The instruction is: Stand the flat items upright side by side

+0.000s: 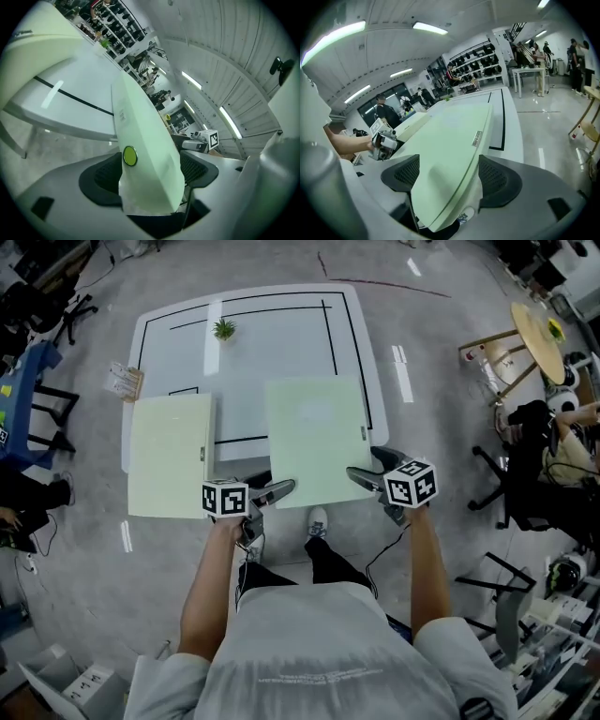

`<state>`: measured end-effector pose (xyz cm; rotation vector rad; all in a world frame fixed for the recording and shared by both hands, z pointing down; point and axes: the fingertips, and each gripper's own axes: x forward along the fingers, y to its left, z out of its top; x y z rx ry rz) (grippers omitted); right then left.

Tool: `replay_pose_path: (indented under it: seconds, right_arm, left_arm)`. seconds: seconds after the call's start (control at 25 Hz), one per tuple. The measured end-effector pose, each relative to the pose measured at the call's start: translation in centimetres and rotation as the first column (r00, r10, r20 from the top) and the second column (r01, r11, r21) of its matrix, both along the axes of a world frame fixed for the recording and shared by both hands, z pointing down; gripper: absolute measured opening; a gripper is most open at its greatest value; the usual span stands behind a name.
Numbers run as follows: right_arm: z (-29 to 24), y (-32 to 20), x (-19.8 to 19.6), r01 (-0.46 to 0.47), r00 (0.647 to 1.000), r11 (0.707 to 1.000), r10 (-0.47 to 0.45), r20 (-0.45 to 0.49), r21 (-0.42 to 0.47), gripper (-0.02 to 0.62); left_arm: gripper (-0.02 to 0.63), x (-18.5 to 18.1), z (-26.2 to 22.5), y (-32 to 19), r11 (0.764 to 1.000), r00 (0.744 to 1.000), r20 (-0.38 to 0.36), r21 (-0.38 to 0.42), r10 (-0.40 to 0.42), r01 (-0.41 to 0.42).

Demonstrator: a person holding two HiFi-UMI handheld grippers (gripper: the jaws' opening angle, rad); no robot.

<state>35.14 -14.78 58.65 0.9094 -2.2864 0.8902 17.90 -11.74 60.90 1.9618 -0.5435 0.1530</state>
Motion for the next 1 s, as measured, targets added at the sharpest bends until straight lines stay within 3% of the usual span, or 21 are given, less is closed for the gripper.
replay_pose_path:
  seconds: [0.28, 0.44, 0.64, 1.0]
  right_arm:
    - [2.6, -1.7, 0.1, 0.11, 0.994, 0.992, -0.109, 0.008, -0.068, 0.397]
    - [2.8, -2.6, 0.2, 0.153, 0.988, 0.985, -0.15, 0.03, -0.083, 0.397]
    - [2.7, -3.6, -0.2, 0.185, 0.982, 0.98, -0.182, 0.04, -0.072, 0.397]
    - [-0.6, -6.2, -1.9, 0.239, 0.967, 0.968, -0.244, 0.066, 0.083, 0.397]
  left_arm:
    - [0.387, 1.1, 1.6, -1.9, 0.995, 0.987, -0.136, -0.059, -0.084, 0.077]
    - [0.387, 1.9, 1.7, -2.3, 0.995, 0.986, -0.146, -0.059, -0.082, 0.075]
    - [0.387, 1.3, 0.6, -3.5, 0.991, 0.984, -0.125, 0.023, -0.129, 0.133]
    - [0.385, -0.2, -4.5, -5.5, 0.955, 0.992, -0.01, 0.268, -0.126, 0.124]
